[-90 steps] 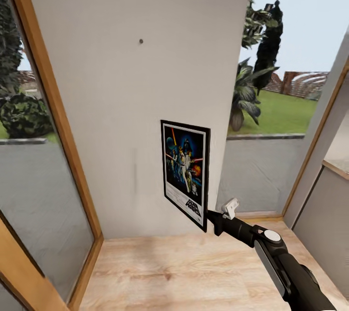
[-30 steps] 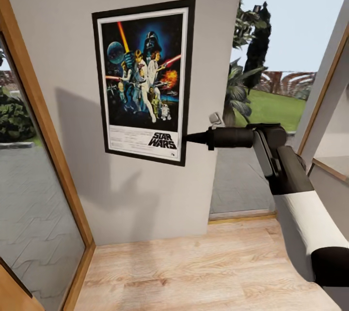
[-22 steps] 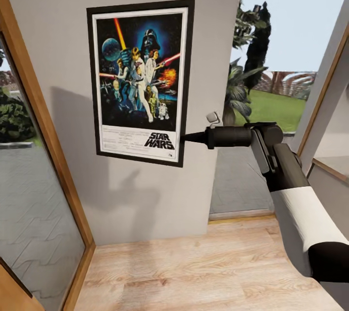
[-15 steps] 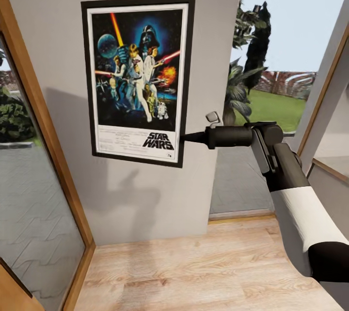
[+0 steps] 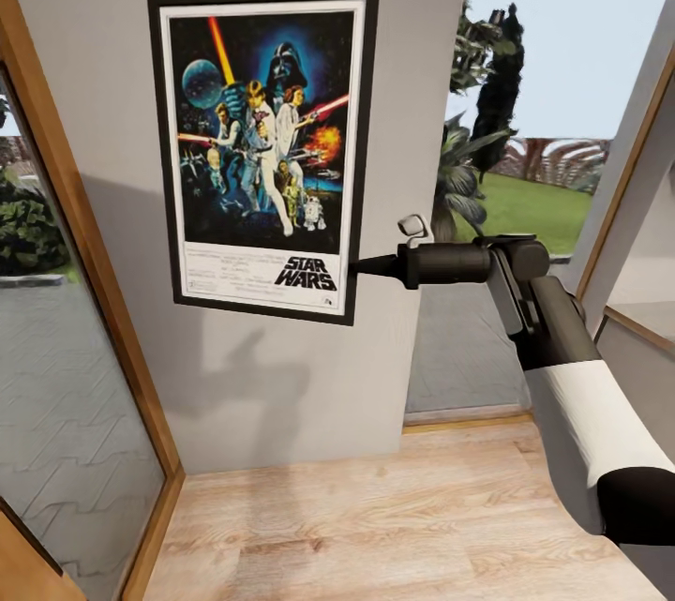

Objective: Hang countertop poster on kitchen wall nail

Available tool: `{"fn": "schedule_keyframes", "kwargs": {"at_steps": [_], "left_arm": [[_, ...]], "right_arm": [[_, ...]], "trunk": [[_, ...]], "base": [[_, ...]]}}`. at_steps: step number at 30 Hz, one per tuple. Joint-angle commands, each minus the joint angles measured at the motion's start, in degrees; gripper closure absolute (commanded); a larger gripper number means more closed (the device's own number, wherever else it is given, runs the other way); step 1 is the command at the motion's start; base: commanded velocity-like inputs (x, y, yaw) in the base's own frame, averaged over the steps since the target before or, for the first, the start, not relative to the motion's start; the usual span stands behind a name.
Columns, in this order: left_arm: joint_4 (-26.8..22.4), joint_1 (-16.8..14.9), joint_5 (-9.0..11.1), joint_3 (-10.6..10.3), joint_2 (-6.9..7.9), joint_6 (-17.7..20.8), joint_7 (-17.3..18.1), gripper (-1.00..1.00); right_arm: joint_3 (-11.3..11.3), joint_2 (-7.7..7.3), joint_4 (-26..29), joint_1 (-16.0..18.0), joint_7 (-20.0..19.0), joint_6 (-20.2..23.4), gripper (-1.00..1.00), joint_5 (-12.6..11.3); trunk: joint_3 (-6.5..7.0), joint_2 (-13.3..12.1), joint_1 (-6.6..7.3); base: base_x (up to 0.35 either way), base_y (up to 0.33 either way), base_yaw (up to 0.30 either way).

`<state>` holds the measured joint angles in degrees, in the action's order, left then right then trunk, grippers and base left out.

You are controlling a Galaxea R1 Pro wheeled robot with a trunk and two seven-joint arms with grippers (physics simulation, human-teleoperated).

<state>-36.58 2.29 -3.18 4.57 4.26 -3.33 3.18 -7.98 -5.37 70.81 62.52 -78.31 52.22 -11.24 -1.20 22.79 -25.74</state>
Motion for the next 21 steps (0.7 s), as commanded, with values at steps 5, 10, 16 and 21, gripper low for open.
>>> {"fn": "schedule_keyframes", "kwargs": {"at_steps": [5, 10, 16, 21], "left_arm": [[-0.1, 0.0, -0.3, 0.3, -0.04, -0.1, 0.3, -1.0], [-0.1, 0.0, -0.3, 0.3, -0.04, -0.1, 0.3, -1.0], [-0.1, 0.0, -0.3, 0.3, -0.04, -0.1, 0.3, -1.0], [-0.1, 0.0, -0.3, 0.3, -0.04, -0.1, 0.3, -1.0]], "right_arm": [[-0.2, -0.15, 1.1, 0.1, -0.1, -0.9, 1.0, -0.4], [-0.3, -0.16, 1.2, 0.0, -0.1, -1.4, 1.0, -0.3], [-0.4, -0.22, 1.3, 0.0, -0.1, -1.5, 1.0, -0.3], [-0.4, -0.32, 1.3, 0.0, -0.1, -1.5, 1.0, -0.3]], "trunk": [[-0.12, 0.1, -0.04], [-0.12, 0.1, -0.04], [-0.12, 0.1, -0.04], [-0.12, 0.1, -0.04]], "base": [[0.0, 0.0, 0.0], [0.0, 0.0, 0.0], [0.0, 0.0, 0.0], [0.0, 0.0, 0.0]]}}
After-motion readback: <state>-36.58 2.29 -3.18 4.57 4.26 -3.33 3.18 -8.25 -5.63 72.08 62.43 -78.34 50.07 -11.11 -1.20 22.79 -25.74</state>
